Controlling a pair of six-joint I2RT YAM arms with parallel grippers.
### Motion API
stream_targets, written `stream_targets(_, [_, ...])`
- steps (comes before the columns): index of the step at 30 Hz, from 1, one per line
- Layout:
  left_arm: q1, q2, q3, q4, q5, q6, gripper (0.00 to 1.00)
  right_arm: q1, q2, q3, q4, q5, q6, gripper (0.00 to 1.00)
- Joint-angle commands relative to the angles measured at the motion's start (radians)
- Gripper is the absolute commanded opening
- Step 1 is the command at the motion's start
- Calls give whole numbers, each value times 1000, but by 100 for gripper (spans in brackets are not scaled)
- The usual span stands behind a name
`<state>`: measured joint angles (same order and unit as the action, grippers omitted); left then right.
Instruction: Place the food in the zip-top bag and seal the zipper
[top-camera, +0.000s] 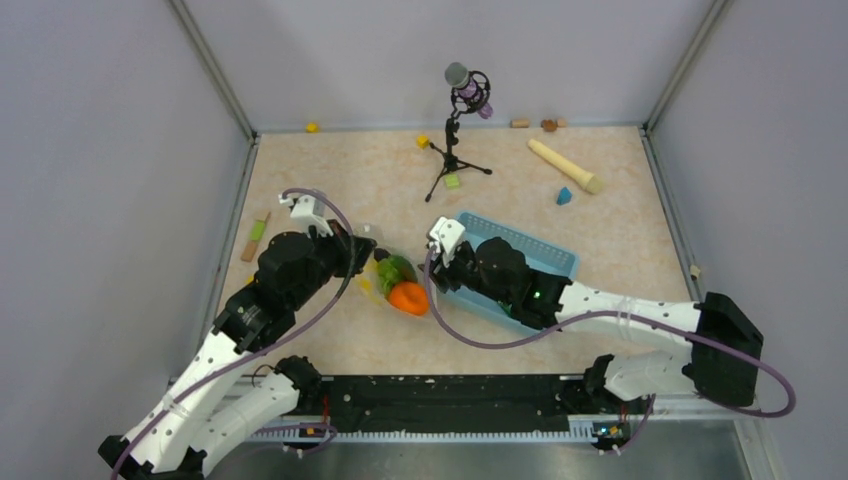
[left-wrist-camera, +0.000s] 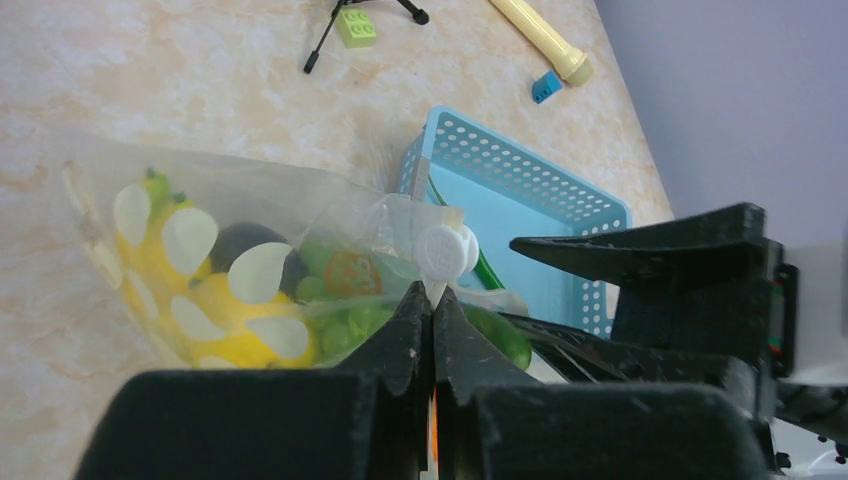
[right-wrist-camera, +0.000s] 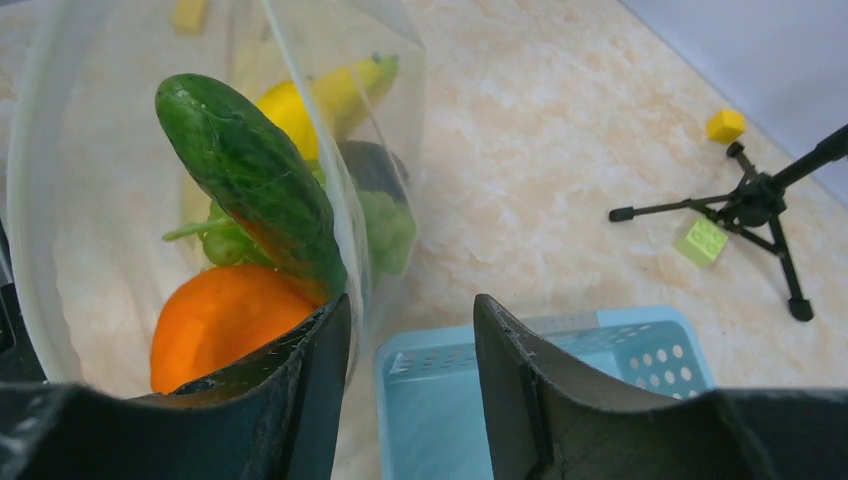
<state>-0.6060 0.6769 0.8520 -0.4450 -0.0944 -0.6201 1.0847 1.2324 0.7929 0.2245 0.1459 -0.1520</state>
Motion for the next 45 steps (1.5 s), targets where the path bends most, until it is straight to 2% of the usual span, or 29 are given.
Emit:
stream_targets(1, [-5,-31,-7,86,19,11,0,-52,65,32,61,-59,71,45])
stream_targets(4, [-5,-30,-1,78,21,11,0,-56,96,52,86,-128,82,43])
stream_targets(6, [-5,-25,2,80,22,14,0,-55,107,60,106,-142,94,29])
stream_targets(8, [-5,-16,4,75,9,16,0,-56,111,75,106,-173,106,6])
stream_targets(9, [-5,-11,7,70,-5,13,0,-56,111,84,98,-180,110,0])
stream_targets(13, [-5,16,34,36,-105,1,1,-57,108,164,2,-235,143,0])
stream_targets(18, [-3,34,84,-54,-326,-21,6,-57,168,345,-291,-364,228,0])
stream_targets(21, [-3,38,92,-56,-358,-13,10,-62,194,380,-335,-359,255,0])
stream_targets(25, [-2,68,127,-85,-394,1,19,-88,225,410,-360,-347,305,0])
stream_targets(28, [-3,105,168,-153,-443,-16,31,-124,253,431,-369,-348,364,0])
stream_targets(32, [-2,108,166,-184,-416,-34,54,-147,279,443,-354,-324,402,0])
stream_targets(37, [-2,56,113,-126,-336,-44,78,-146,291,461,-317,-325,386,0])
stream_targets(41, [-2,61,76,-46,-250,-44,82,-147,281,459,-277,-335,367,0])
stream_targets(45, [-1,140,91,-42,-261,-48,86,-147,269,449,-249,-358,354,0])
